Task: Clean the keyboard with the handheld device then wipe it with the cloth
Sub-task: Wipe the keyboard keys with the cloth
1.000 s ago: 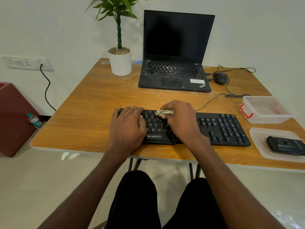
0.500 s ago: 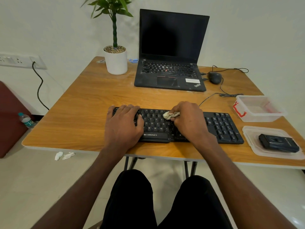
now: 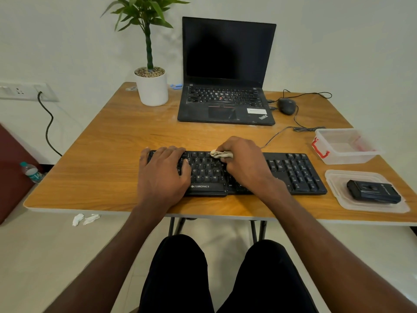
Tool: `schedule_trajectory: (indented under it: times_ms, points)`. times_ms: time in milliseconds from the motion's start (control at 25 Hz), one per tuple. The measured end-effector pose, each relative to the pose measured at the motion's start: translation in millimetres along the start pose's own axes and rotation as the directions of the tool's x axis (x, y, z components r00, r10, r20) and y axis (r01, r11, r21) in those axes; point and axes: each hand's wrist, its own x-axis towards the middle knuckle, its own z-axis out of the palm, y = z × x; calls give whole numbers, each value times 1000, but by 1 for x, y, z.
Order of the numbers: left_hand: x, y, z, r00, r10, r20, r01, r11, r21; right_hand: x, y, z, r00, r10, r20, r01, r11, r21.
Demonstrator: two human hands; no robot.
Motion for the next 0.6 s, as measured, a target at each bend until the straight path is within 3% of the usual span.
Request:
schedule_trajectory:
  times_ms: [160,320,520,600]
  points:
    - [0,2,0,1000,-3,2,3,1000,8,15,13,5,987,103,-126,-113,990,-80]
    - [0,1,-1,1000,2,6,-2,1000,20,18,-2,8,998,-38,55,38,999,4]
    - [0,2,-2,1000,-8,8,8,1000,24,0,49,-24,953,277,-125,-294,944,-149]
    - [0,2,-2,1000,-9,6,9,1000,24,-9,41,-21,953,267,-145,-290,941,-173]
